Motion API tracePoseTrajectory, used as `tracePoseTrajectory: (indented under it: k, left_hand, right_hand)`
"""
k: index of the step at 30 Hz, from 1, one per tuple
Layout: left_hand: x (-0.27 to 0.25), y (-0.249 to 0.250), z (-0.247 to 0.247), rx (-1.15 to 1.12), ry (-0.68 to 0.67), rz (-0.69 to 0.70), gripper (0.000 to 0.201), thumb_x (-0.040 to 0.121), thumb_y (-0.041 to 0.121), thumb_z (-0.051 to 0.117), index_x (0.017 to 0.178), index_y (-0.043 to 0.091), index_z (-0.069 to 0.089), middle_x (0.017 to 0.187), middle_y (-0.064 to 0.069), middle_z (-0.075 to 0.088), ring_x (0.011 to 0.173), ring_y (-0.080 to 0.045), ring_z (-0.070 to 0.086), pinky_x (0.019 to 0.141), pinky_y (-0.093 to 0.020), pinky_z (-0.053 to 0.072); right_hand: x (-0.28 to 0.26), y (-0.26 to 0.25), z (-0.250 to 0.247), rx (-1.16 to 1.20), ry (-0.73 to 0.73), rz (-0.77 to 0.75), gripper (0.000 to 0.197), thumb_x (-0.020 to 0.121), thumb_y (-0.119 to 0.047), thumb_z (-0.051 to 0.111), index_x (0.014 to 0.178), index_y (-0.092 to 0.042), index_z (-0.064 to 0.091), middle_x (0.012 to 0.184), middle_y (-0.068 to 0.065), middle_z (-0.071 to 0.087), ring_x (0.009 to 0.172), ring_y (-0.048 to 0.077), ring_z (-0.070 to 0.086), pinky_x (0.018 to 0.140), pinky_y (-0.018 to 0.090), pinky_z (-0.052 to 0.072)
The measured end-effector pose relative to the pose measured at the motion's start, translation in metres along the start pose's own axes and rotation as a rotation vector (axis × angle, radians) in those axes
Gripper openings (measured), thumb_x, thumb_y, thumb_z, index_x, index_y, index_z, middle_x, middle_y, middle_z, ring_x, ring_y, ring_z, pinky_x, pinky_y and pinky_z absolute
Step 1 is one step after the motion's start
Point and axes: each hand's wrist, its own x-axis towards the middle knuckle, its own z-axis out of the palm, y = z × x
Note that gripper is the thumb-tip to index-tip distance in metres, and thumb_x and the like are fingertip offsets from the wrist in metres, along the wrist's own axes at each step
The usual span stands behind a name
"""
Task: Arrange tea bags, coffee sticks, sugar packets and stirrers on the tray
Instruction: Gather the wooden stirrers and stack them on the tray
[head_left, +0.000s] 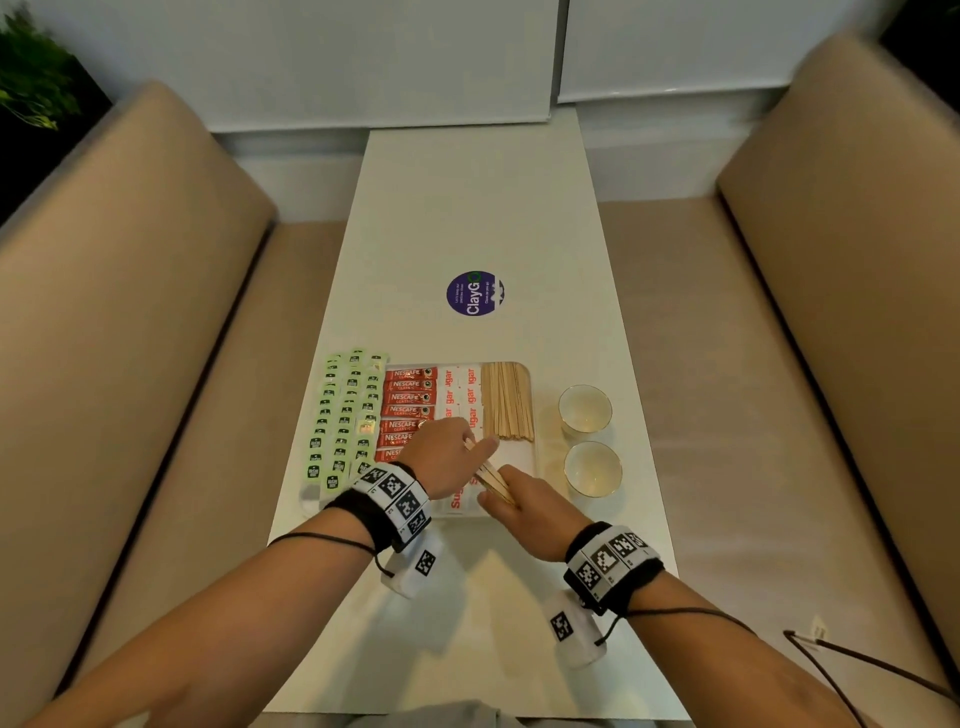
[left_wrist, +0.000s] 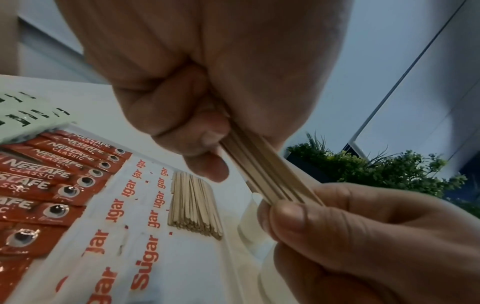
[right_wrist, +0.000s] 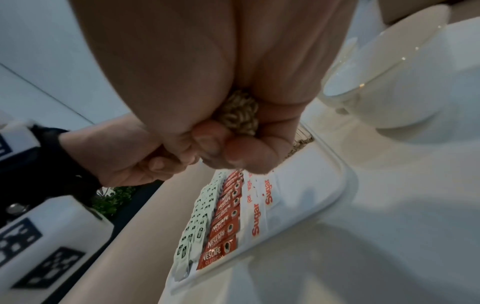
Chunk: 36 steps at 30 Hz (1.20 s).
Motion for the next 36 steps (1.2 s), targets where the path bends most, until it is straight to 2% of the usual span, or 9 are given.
tracePoseTrajectory:
  k: [7,11,13,17,23,26,30,32,36]
  left_hand:
    - [0.020,-0.006,0.017,-0.005,-0.141,-0.007,0.039,0.091,0.034,0.052,0.062,0.008,0.057,0.063,-0.008,0.058,0.062,-0.025,0.054,0.057,-0.034,0.042]
    - [0.031,-0.008,0.019,0.024,-0.232,0.048,0.038,0.088,0.031,0.055,0.057,0.010,0.053,0.058,-0.004,0.049,0.057,-0.019,0.045,0.055,-0.034,0.038]
    - [0.037,-0.008,0.019,0.042,-0.242,0.080,0.038,0.087,0.033,0.056,0.057,0.010,0.053,0.058,-0.003,0.050,0.057,-0.019,0.046,0.055,-0.034,0.039]
    - [0.047,-0.005,0.017,0.106,-0.295,0.155,0.027,0.089,0.035,0.058,0.074,0.012,0.061,0.073,0.003,0.055,0.066,-0.014,0.052,0.057,-0.029,0.037]
    - [0.067,-0.002,0.020,0.121,-0.318,0.224,0.031,0.090,0.034,0.058,0.075,0.008,0.064,0.072,-0.001,0.056,0.065,-0.015,0.052,0.057,-0.034,0.039]
    - [0.077,-0.011,0.026,0.095,-0.281,0.178,0.054,0.089,0.053,0.055,0.068,0.004,0.059,0.066,-0.013,0.055,0.060,-0.027,0.053,0.058,-0.043,0.045]
    - [0.085,-0.018,0.025,0.026,-0.193,0.065,0.071,0.088,0.080,0.038,0.085,0.014,0.062,0.074,0.000,0.062,0.065,-0.014,0.057,0.064,-0.035,0.048]
    - [0.085,-0.022,0.023,-0.110,-0.145,-0.005,0.064,0.095,0.074,0.031,0.099,0.018,0.062,0.078,-0.001,0.069,0.071,-0.015,0.066,0.067,-0.034,0.051]
    - [0.081,-0.042,0.031,-0.201,-0.023,-0.077,0.042,0.105,0.047,0.035,0.097,0.015,0.062,0.074,-0.004,0.067,0.066,-0.022,0.065,0.060,-0.034,0.049]
  right_hand:
    - [0.003,0.003,0.015,0.124,-0.109,0.094,0.033,0.104,-0.052,0.042,0.102,-0.019,0.042,0.081,0.004,0.059,0.057,0.016,0.061,0.056,0.030,0.049]
    - [0.007,0.006,0.010,0.172,-0.158,0.102,0.041,0.103,-0.057,0.038,0.094,-0.018,0.047,0.080,0.006,0.068,0.067,0.021,0.066,0.072,0.038,0.057]
    - [0.012,0.007,0.006,0.075,-0.130,0.100,0.051,0.100,-0.062,0.039,0.087,-0.016,0.053,0.078,0.004,0.065,0.071,0.022,0.061,0.078,0.043,0.054]
    - [0.023,0.012,-0.006,0.096,-0.072,0.121,0.050,0.093,-0.055,0.061,0.062,-0.018,0.052,0.057,-0.007,0.048,0.051,0.006,0.043,0.056,0.023,0.036]
    - [0.044,0.023,-0.004,0.213,-0.013,0.210,0.044,0.092,-0.040,0.067,0.062,-0.009,0.057,0.055,0.002,0.046,0.049,0.012,0.039,0.054,0.027,0.035]
    - [0.055,0.025,-0.002,0.207,0.003,0.263,0.038,0.090,-0.036,0.065,0.065,-0.009,0.059,0.057,0.004,0.050,0.051,0.014,0.044,0.057,0.030,0.039]
    - [0.070,0.025,-0.003,0.183,0.060,0.335,0.039,0.088,-0.034,0.065,0.058,-0.012,0.054,0.056,0.004,0.053,0.051,0.015,0.048,0.057,0.030,0.042]
    - [0.076,0.024,-0.006,0.177,0.108,0.347,0.043,0.090,-0.032,0.066,0.053,-0.016,0.050,0.052,-0.002,0.050,0.047,0.012,0.045,0.051,0.025,0.039]
    - [0.087,0.023,-0.009,0.213,0.183,0.395,0.035,0.089,-0.033,0.066,0.063,-0.010,0.057,0.059,0.001,0.056,0.053,0.015,0.052,0.052,0.026,0.043]
